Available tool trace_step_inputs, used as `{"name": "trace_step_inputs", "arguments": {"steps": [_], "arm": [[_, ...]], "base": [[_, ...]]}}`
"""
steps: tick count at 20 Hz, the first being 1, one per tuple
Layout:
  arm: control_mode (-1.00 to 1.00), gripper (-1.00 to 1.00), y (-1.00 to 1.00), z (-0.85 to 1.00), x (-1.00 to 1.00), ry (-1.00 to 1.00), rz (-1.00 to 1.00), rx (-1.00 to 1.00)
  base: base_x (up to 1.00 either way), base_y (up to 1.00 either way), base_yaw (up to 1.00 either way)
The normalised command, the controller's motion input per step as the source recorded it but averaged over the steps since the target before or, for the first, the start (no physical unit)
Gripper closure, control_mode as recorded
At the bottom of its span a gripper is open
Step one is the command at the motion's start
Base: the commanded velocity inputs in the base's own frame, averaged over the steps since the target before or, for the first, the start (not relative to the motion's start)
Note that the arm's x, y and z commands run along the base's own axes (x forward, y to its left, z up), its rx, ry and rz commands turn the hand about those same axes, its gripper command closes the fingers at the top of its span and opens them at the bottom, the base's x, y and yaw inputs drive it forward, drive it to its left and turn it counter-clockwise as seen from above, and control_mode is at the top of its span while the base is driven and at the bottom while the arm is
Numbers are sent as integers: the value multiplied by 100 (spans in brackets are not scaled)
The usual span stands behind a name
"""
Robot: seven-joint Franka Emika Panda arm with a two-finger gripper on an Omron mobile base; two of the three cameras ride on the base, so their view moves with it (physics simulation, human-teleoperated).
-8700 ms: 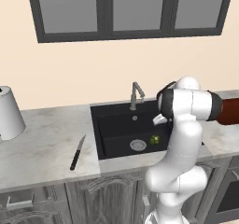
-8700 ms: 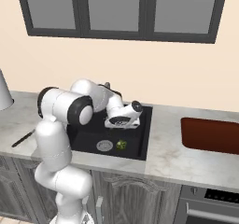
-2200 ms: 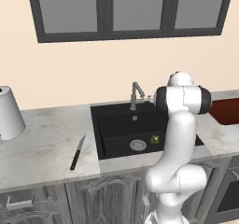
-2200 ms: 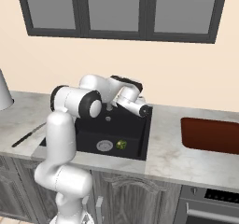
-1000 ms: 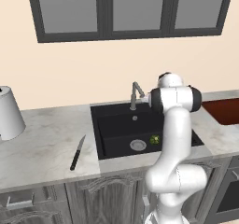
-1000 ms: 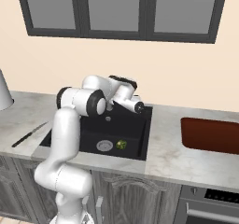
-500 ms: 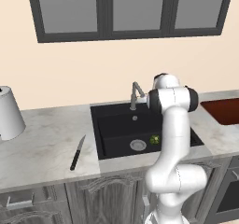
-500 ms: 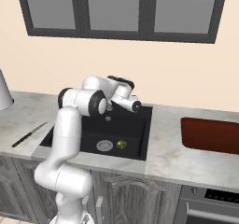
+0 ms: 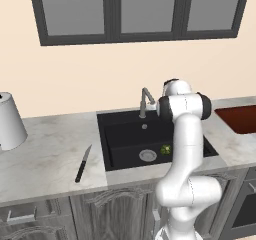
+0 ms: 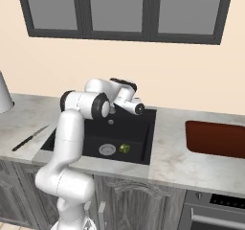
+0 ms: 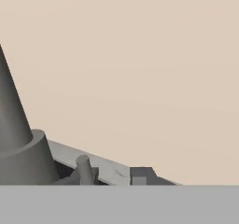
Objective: Pick up all produce items and place them in the sink. Turn on the sink faucet to wash them. Then turn the sink off and put them in the tray.
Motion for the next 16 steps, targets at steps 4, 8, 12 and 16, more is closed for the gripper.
{"name": "trace_step_inputs", "arguments": {"steps": [4,8,12,16], "arm": [[-100,100,0,0,0,0,0,0],[-100,100,0,-2,0,-1,0,0],[-100,100,-15,-8,0,-1,0,0],[-100,100,-45,-19,0,0,0,6]], "base": [[0,0,0],[0,0,0],[0,0,0],[0,0,0]]}}
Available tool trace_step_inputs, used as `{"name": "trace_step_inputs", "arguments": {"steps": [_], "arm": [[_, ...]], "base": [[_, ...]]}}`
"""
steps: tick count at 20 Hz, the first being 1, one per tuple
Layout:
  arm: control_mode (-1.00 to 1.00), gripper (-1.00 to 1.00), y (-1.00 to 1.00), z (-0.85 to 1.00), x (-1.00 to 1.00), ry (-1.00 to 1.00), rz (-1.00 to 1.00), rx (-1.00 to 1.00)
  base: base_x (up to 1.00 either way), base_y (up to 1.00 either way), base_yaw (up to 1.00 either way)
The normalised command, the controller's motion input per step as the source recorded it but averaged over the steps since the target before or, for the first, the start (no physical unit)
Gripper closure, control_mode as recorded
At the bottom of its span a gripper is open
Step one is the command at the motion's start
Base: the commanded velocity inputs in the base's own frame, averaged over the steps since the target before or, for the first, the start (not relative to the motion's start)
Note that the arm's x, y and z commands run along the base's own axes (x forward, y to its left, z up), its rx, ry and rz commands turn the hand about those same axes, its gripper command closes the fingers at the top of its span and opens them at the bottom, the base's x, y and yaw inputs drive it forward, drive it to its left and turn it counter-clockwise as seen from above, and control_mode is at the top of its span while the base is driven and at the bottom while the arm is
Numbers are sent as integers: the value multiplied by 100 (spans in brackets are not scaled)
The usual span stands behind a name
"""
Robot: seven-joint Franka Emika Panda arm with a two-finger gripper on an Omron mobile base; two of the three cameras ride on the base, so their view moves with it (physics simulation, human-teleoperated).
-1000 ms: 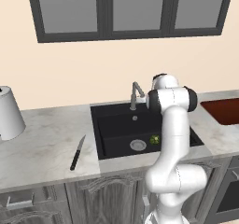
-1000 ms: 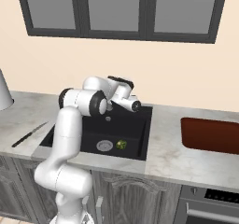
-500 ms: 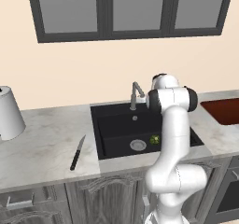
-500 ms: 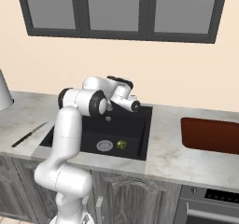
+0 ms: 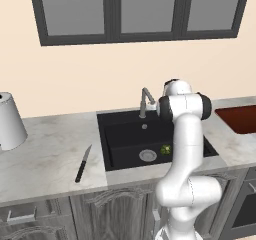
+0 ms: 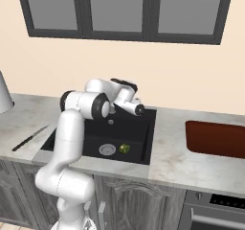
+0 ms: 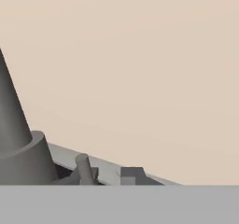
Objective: Pick up all produce items and place them in the sink. Turn on the sink faucet to wash them. Then turn the sink off and put them in the tray.
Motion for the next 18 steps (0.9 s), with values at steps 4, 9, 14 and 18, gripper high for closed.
{"name": "trace_step_inputs", "arguments": {"steps": [4,9,14,18], "arm": [[-100,100,-54,-23,0,0,0,9],[-100,100,-53,-22,0,0,0,8],[-100,100,-45,-22,1,0,0,5],[-100,100,-62,-37,2,0,0,7]], "base": [[0,0,0],[0,0,0],[0,0,0],[0,0,0]]}}
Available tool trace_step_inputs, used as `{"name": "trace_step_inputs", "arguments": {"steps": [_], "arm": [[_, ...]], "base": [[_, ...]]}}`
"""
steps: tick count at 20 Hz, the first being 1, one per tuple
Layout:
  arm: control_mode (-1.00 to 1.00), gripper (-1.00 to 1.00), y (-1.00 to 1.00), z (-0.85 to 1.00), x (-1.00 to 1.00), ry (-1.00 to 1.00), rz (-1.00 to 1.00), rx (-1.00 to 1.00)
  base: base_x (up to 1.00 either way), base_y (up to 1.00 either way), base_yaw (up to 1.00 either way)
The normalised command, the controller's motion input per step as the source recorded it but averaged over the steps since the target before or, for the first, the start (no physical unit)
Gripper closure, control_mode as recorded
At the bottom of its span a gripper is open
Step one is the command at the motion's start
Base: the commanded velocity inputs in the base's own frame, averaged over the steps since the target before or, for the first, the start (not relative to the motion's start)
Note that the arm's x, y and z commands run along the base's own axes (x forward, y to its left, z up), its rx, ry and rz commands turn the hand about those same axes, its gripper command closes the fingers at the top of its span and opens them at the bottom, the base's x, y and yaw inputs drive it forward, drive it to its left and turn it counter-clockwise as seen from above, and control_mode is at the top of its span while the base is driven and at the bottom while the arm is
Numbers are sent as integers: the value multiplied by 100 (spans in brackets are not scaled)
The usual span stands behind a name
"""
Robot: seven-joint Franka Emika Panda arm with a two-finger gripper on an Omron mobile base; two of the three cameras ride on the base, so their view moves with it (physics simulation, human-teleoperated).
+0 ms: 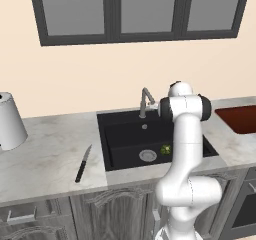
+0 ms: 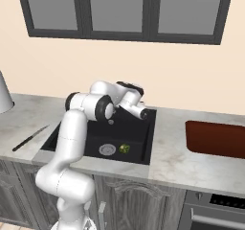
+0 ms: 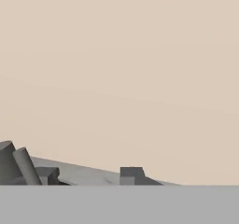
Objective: Pick up all produce items and place them in the sink. Turn on the sink faucet to wash them. Then turn the sink off and put them in the tray.
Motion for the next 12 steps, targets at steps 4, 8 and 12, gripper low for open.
{"name": "trace_step_inputs", "arguments": {"steps": [4,8,12], "arm": [[-100,100,-55,-32,5,1,0,5],[-100,100,-52,-17,1,1,0,2],[-100,100,-64,-33,0,8,0,6]], "base": [[0,0,0],[0,0,0],[0,0,0]]}}
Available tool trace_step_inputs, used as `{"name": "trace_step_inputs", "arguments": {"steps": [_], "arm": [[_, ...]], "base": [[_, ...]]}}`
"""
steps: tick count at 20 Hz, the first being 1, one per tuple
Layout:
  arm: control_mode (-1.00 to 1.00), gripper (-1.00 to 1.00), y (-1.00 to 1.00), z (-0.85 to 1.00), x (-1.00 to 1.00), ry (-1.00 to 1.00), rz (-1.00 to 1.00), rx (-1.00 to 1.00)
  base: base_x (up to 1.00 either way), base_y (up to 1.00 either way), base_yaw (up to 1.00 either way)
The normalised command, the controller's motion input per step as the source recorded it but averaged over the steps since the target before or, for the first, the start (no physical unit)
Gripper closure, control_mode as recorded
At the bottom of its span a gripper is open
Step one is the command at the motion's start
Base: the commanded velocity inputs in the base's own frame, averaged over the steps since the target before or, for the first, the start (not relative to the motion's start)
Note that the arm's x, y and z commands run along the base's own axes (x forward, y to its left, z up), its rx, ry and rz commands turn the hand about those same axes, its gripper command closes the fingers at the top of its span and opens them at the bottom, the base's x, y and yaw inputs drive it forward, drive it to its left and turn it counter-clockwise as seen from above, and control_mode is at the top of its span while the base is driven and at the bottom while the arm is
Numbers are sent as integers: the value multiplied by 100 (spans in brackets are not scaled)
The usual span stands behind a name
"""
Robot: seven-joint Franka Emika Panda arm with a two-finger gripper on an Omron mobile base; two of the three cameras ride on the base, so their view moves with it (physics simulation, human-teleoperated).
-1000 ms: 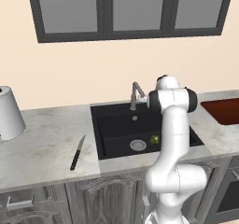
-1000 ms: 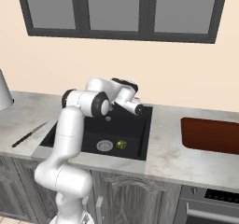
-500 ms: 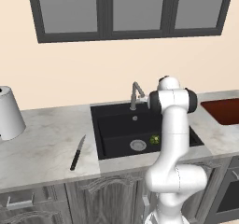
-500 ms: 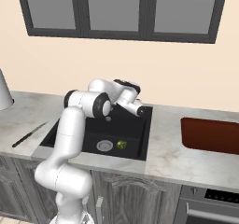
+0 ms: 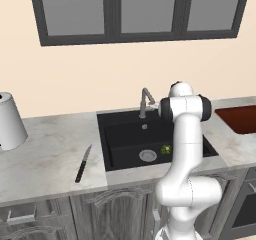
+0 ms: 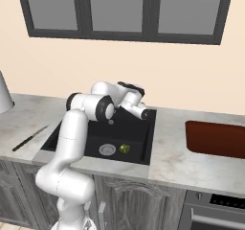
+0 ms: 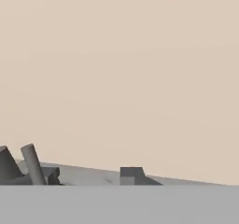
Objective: Pick up all produce items and place them in the sink. Turn on the sink faucet to wash them. Then turn the sink off and put them in the tray.
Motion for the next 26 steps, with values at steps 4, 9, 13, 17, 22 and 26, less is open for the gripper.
{"name": "trace_step_inputs", "arguments": {"steps": [4,9,13,17,22,26], "arm": [[-100,100,-61,-36,0,11,0,6],[-100,100,-55,-35,0,7,0,5],[-100,100,-50,-32,0,4,0,4],[-100,100,-44,-27,0,0,0,3],[-100,100,-48,-32,0,0,0,4],[-100,100,-47,-35,0,4,0,4]], "base": [[0,0,0],[0,0,0],[0,0,0],[0,0,0],[0,0,0],[0,0,0]]}}
